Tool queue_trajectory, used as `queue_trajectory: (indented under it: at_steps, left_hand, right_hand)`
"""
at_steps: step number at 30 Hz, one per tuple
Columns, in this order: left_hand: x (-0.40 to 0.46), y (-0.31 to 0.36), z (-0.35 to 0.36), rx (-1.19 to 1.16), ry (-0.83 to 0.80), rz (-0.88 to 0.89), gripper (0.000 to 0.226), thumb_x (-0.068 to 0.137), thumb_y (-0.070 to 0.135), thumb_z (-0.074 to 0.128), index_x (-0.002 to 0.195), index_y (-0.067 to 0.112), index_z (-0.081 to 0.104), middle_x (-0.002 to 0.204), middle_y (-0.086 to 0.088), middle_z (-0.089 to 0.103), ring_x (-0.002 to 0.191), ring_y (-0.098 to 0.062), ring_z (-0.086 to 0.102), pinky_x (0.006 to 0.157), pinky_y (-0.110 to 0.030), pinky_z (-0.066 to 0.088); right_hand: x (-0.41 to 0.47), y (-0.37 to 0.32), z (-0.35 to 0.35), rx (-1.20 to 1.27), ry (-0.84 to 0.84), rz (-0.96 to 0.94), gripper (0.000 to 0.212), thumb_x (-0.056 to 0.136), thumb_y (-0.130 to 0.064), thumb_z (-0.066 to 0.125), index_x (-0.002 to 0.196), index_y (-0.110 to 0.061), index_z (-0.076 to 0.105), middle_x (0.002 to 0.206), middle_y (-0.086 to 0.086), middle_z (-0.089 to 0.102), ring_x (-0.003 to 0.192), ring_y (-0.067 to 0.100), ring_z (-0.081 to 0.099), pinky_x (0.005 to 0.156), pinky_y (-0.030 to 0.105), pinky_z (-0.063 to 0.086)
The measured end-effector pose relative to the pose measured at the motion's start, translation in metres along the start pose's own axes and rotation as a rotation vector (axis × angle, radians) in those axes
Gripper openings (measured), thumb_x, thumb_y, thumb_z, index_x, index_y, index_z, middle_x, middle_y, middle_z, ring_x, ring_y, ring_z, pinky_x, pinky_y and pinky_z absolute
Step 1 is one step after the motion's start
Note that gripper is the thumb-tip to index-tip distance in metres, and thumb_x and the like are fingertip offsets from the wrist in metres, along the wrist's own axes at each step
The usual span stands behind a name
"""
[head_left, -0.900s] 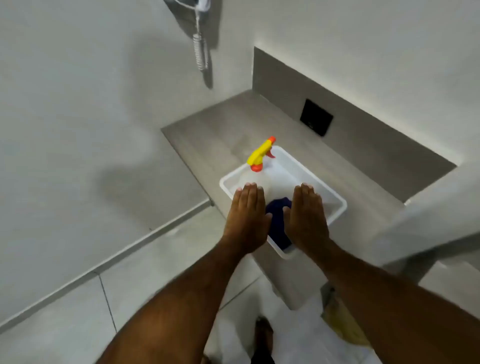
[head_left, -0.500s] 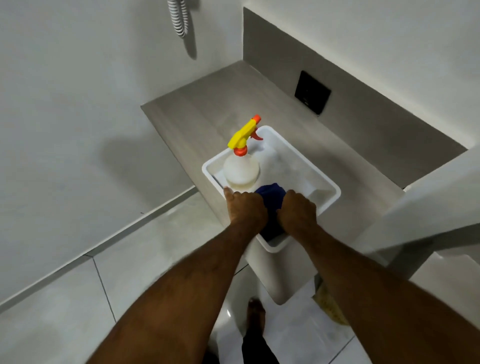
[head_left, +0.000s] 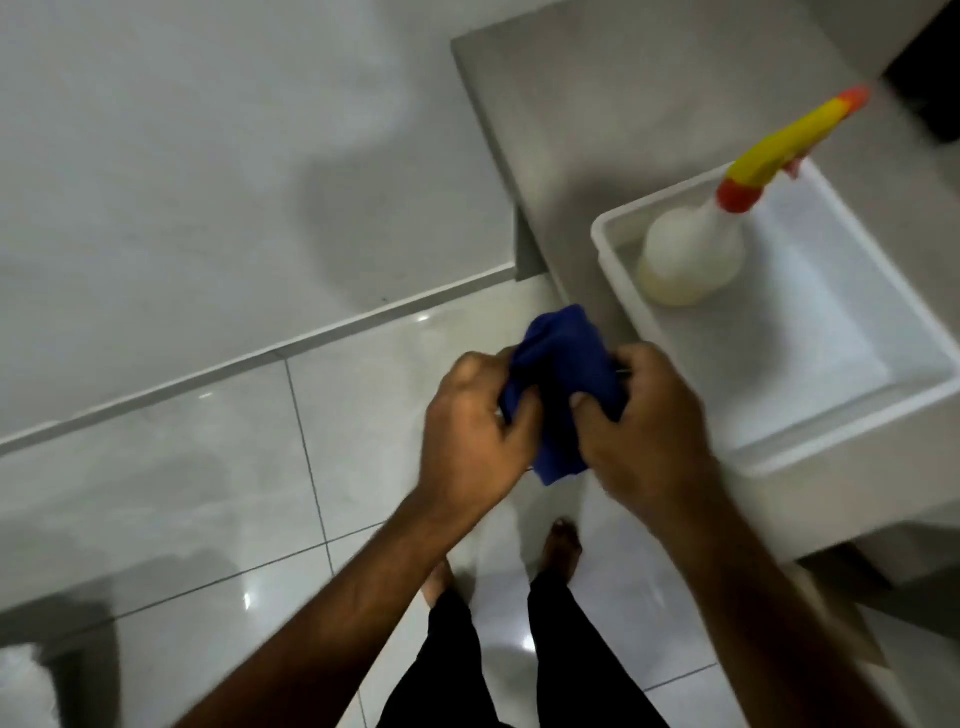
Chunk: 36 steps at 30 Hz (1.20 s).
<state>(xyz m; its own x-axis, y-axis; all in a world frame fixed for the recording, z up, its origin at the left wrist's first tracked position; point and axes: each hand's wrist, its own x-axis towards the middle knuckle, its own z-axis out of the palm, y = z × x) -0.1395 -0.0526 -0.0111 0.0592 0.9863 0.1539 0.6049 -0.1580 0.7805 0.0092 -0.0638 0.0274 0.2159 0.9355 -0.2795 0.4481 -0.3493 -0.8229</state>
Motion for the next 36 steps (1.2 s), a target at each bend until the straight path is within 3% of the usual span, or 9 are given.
queue_trajectory:
  at_steps: [2, 5, 8, 15, 19, 23, 25, 30, 36]
  left_hand:
    - [-0.017, -0.058, -0.004, 0.086, -0.018, -0.129, 0.037, 0.090, 0.025, 0.057, 0.125, 0.012, 0.063, 0.110, -0.006, 0.068, 0.101, -0.013, 0.059, 0.085, -0.016, 0.045]
    - [-0.052, -0.173, 0.014, 0.271, -0.115, -0.326, 0.053, 0.095, 0.026, 0.047, 0.140, -0.002, 0.048, 0.138, -0.020, 0.057, 0.129, -0.031, 0.052, 0.107, -0.032, 0.038]
    - [-0.095, -0.303, 0.059, 0.507, -0.319, -0.405, 0.058, 0.098, 0.023, 0.048, 0.144, -0.010, 0.037, 0.147, -0.030, 0.045, 0.138, -0.043, 0.041, 0.116, -0.045, 0.030]
    - [-0.184, -0.571, 0.218, 0.699, -0.558, -0.471, 0.070, 0.099, 0.037, 0.043, 0.149, -0.008, 0.023, 0.158, -0.030, 0.026, 0.149, -0.044, 0.018, 0.122, -0.052, 0.018]
    - [-0.219, -0.672, 0.297, 0.701, -0.601, -0.432, 0.078, 0.099, 0.046, 0.033, 0.153, -0.005, 0.010, 0.163, -0.028, 0.007, 0.153, -0.041, 0.001, 0.124, -0.053, 0.008]
    - [-0.215, -0.733, 0.336, 0.739, -0.537, -0.336, 0.079, 0.099, 0.053, 0.021, 0.155, 0.001, -0.001, 0.165, -0.024, -0.004, 0.152, -0.036, -0.011, 0.123, -0.048, -0.005]
    - [-0.202, -0.754, 0.340, 0.745, -0.493, -0.306, 0.078, 0.099, 0.053, 0.021, 0.155, 0.002, -0.001, 0.165, -0.024, -0.003, 0.152, -0.034, -0.011, 0.123, -0.047, -0.008]
    - [-0.176, -0.791, 0.341, 0.728, -0.432, -0.298, 0.081, 0.099, 0.055, 0.017, 0.154, -0.004, 0.006, 0.164, -0.029, 0.003, 0.152, -0.041, -0.003, 0.124, -0.055, 0.002]
    - [-0.183, -0.814, 0.344, 0.733, -0.303, -0.180, 0.078, 0.099, 0.052, 0.019, 0.155, -0.002, 0.014, 0.163, -0.027, 0.011, 0.153, -0.038, 0.001, 0.124, -0.054, 0.006]
  right_hand:
    - [0.009, 0.025, 0.056, 0.000, -0.072, 0.020, 0.027, 0.089, -0.014, 0.066, 0.110, -0.021, 0.051, 0.094, -0.011, 0.061, 0.080, 0.005, 0.062, 0.069, 0.019, 0.052]
    - [0.031, 0.096, 0.147, -0.081, -0.153, 0.064, 0.029, 0.089, -0.013, 0.066, 0.114, -0.018, 0.050, 0.101, -0.009, 0.059, 0.080, 0.003, 0.056, 0.062, 0.004, 0.038]
    - [0.059, 0.202, 0.236, -0.146, -0.231, 0.198, 0.032, 0.089, -0.009, 0.065, 0.118, -0.013, 0.051, 0.114, 0.006, 0.067, 0.093, 0.020, 0.064, 0.067, 0.019, 0.046]
    - [0.116, 0.496, 0.415, -0.331, -0.573, 0.379, 0.035, 0.089, -0.005, 0.061, 0.123, -0.008, 0.052, 0.117, 0.013, 0.066, 0.098, 0.025, 0.062, 0.077, 0.031, 0.047]
    - [0.138, 0.610, 0.469, -0.411, -0.633, 0.368, 0.036, 0.088, -0.003, 0.061, 0.123, -0.006, 0.053, 0.117, 0.017, 0.066, 0.096, 0.026, 0.061, 0.077, 0.034, 0.050]
    - [0.130, 0.665, 0.489, -0.795, -0.252, 0.068, 0.049, 0.083, -0.011, 0.058, 0.131, -0.005, 0.049, 0.134, 0.021, 0.056, 0.126, 0.038, 0.049, 0.103, 0.051, 0.044]
    - [0.115, 0.677, 0.497, -0.842, -0.247, -0.063, 0.061, 0.088, -0.017, 0.048, 0.146, -0.001, 0.037, 0.152, 0.024, 0.038, 0.140, 0.042, 0.034, 0.114, 0.055, 0.033]
    - [0.127, 0.696, 0.518, -0.828, -0.301, -0.107, 0.068, 0.097, -0.040, 0.034, 0.154, -0.004, 0.022, 0.161, 0.025, 0.019, 0.148, 0.044, 0.016, 0.120, 0.061, 0.019]
    - [0.304, 0.673, 0.528, -0.934, -0.036, -0.353, 0.068, 0.092, -0.033, 0.039, 0.155, -0.016, 0.024, 0.160, 0.026, 0.022, 0.147, 0.046, 0.019, 0.118, 0.060, 0.015]
